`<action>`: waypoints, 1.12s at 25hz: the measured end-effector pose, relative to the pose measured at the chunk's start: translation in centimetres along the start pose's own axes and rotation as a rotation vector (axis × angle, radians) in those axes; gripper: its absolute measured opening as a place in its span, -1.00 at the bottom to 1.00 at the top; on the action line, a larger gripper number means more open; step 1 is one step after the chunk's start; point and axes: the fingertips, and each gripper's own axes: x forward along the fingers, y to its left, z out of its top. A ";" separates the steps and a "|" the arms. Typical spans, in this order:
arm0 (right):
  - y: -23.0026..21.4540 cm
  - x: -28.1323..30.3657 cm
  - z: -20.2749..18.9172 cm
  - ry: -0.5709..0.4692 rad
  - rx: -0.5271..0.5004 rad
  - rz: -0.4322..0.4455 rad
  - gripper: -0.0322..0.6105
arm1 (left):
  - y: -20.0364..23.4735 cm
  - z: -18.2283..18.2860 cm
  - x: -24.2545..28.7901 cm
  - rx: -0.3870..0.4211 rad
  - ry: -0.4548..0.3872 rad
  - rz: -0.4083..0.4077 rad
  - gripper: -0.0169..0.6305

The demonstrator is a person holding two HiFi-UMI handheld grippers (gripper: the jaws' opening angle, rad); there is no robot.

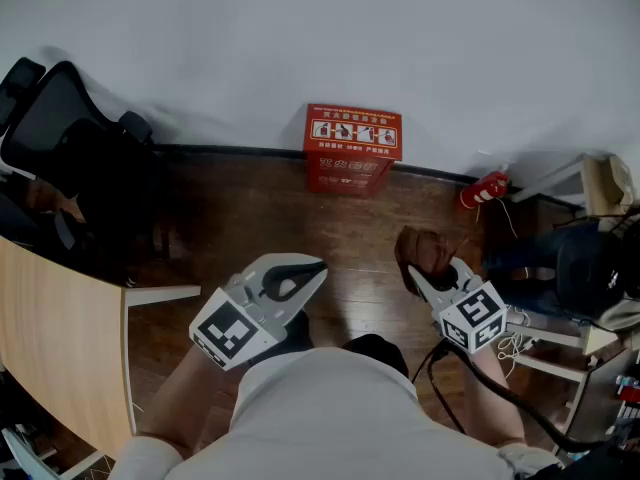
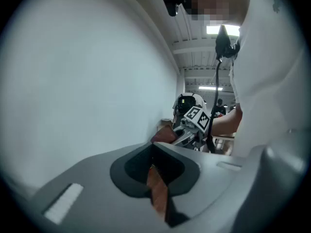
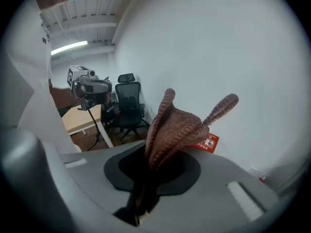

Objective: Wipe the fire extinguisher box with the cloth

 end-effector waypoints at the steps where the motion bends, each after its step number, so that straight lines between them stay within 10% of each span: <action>1: -0.6 2.1 1.3 -0.004 -0.011 0.001 -0.73 | 1.9 -0.3 -0.2 0.007 0.005 -0.006 -0.95; 13: -10.5 25.6 9.2 0.013 -0.014 0.117 -0.73 | 17.8 -2.6 4.9 -0.064 0.000 0.069 -0.95; 28: -21.5 47.5 5.7 0.115 0.010 0.244 -0.74 | 29.2 -5.9 22.6 -0.125 0.047 0.046 -0.95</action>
